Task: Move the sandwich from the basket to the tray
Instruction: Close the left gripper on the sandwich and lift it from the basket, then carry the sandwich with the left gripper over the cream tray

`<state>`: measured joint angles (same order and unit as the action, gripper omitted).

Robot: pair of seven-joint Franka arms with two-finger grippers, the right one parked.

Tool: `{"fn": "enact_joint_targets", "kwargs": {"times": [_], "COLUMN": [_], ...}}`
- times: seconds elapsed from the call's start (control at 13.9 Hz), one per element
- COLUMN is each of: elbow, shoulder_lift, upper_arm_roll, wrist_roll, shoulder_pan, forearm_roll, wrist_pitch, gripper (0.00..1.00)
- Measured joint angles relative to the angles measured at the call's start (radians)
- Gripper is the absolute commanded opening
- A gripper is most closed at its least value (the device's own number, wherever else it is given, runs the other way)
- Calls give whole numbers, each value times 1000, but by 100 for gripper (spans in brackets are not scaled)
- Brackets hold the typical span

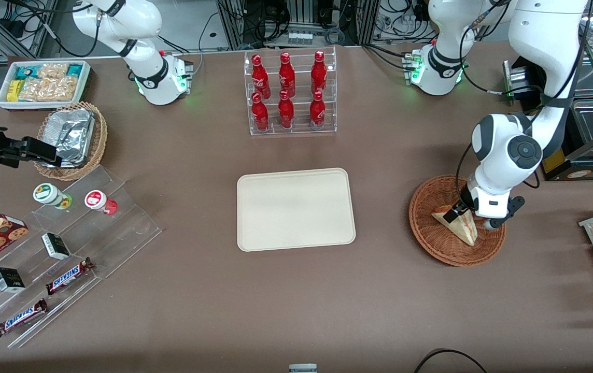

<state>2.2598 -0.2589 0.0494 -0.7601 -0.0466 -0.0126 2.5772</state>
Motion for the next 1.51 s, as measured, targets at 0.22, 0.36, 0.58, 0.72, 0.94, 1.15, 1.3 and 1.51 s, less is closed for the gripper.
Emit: {"fn": "enact_joint_targets", "kwargs": {"times": [0.22,0.36,0.58,0.72,0.94,1.15,1.3,1.51], "elbow": [0,-6,-40,-126,-320,-440,-510,-644], "shoulder_lift": [-4,-4,26,70,97,46,-35,-196], "upper_arm_roll": [-2,-2,15,74,155,171,173,174], "wrist_roll": [-1,-2,-1,-2,-33,-90,-144,-209], "shoulder_pan": [3,5,2,-4,-63,-221,-335,-468], "forearm_roll": [0,0,0,0,0,-2,-30,-99], "wrist_pitch": [6,10,-35,-208,-470,-520,-517,-513], "gripper": [0,0,0,0,0,0,0,0]}}
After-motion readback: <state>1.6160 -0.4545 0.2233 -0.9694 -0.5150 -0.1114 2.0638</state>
